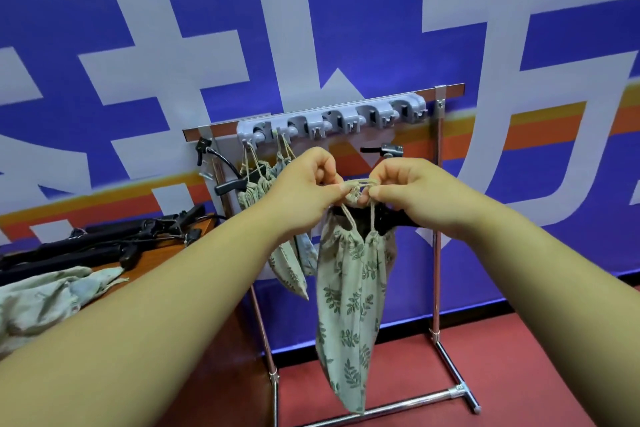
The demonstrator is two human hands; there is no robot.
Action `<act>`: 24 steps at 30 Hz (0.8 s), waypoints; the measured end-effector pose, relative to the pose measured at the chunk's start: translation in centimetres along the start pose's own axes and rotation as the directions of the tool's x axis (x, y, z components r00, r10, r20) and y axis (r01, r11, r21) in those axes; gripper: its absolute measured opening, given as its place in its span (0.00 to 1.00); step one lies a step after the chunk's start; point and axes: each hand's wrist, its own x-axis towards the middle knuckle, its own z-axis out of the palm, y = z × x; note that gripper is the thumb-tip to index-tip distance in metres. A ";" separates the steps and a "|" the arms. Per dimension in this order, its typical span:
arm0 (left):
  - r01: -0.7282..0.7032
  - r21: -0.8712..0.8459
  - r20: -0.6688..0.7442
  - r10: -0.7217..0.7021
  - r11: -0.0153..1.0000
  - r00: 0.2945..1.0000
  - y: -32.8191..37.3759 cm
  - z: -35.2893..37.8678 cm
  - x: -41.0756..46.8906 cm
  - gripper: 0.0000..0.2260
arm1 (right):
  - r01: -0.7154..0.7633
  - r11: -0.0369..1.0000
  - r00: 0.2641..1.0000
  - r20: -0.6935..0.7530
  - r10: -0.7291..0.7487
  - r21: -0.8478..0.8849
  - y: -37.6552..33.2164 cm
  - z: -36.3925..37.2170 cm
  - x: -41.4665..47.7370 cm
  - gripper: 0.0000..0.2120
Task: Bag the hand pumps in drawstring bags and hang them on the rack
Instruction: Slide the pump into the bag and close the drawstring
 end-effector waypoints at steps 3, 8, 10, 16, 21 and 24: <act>0.004 -0.040 -0.005 -0.004 0.999 1.000 -0.3 1.2 2.3 0.13 | -0.009 0.995 0.998 -0.056 0.003 -0.103 0.6 -1.8 2.2 0.05; 0.028 0.042 -0.029 -0.026 0.999 0.999 -1.3 1.9 6.4 0.14 | 0.020 0.870 0.988 -0.123 -0.093 -0.493 1.7 -3.9 6.4 0.08; 0.024 0.176 -0.037 -0.018 0.984 0.999 -1.5 1.2 7.8 0.15 | 0.021 0.821 0.987 -0.118 -0.107 -0.571 1.9 -4.1 8.3 0.09; -0.027 0.545 -0.069 0.077 0.838 0.995 -1.0 -1.2 11.1 0.12 | 0.016 0.737 0.993 -0.075 -0.091 -0.676 1.5 -3.5 13.8 0.11; -0.128 0.643 0.022 0.149 0.755 0.989 0.4 -2.0 12.4 0.10 | 0.032 0.751 0.991 -0.080 -0.112 -0.659 0.6 -4.2 13.8 0.09; -0.096 0.606 0.041 0.090 0.789 0.995 0.4 -1.9 13.4 0.11 | -0.003 0.742 0.993 -0.091 -0.078 -0.670 0.3 -4.5 13.3 0.09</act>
